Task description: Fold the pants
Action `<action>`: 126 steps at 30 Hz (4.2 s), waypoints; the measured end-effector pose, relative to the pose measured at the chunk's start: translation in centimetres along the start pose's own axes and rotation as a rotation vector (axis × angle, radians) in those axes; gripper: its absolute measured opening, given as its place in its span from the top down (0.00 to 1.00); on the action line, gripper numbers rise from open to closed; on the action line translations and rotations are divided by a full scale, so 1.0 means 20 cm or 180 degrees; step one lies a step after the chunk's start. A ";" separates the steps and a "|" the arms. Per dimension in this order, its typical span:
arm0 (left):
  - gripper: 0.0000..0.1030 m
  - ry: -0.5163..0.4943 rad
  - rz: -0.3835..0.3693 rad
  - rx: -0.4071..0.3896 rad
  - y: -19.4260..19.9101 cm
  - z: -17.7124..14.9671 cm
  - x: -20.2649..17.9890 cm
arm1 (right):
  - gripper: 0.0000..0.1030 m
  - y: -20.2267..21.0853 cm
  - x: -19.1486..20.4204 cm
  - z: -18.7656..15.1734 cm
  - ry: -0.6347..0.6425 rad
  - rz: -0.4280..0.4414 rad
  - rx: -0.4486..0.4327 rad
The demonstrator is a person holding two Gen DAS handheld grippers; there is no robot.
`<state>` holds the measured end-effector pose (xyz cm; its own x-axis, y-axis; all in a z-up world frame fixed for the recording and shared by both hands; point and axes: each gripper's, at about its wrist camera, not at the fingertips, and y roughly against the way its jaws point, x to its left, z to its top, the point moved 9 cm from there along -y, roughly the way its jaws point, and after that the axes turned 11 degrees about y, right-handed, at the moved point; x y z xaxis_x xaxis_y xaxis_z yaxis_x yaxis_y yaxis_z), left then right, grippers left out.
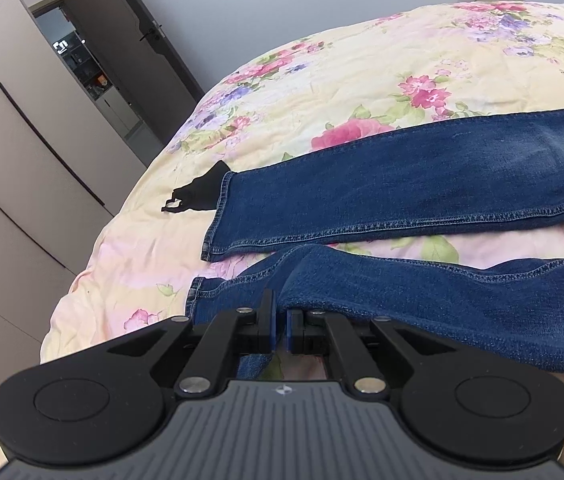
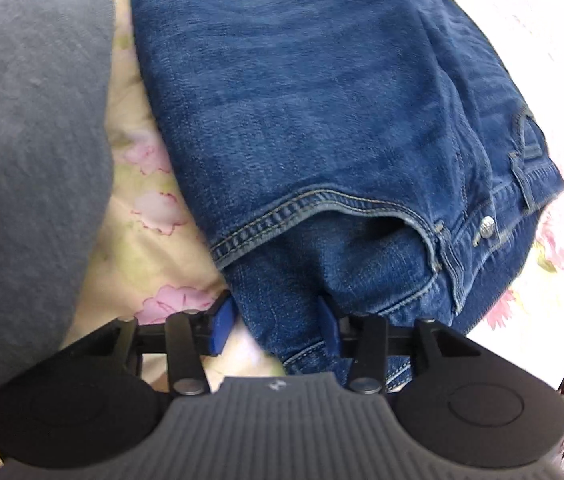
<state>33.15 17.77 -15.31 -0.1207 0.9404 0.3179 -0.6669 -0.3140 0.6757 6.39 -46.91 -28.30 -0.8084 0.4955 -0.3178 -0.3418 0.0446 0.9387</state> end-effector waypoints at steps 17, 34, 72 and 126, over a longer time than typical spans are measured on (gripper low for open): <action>0.96 0.0295 0.0063 -0.0095 -0.11 0.45 0.02 | 0.99 0.65 -0.87 0.19 -0.0970 -0.1219 -0.0857; 0.82 -0.0447 0.0290 0.0128 -0.88 0.76 -0.44 | 0.98 -0.35 -1.81 0.44 -0.1460 -0.1130 -0.0328; 0.95 0.2719 -0.0521 -0.0299 -0.99 0.31 0.64 | 0.54 -0.18 -1.06 0.59 -0.3656 -0.1148 -0.0890; 0.64 -0.0096 -0.0928 -0.0172 -0.71 0.48 -0.32 | 0.69 0.17 -0.71 0.77 -0.3817 -0.0644 -0.1075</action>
<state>50.46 14.89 -20.62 0.1031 0.9854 0.1357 -0.7086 -0.0229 0.7052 23.96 -40.46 -18.56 0.1540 0.9875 0.0350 -0.6565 0.0757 0.7505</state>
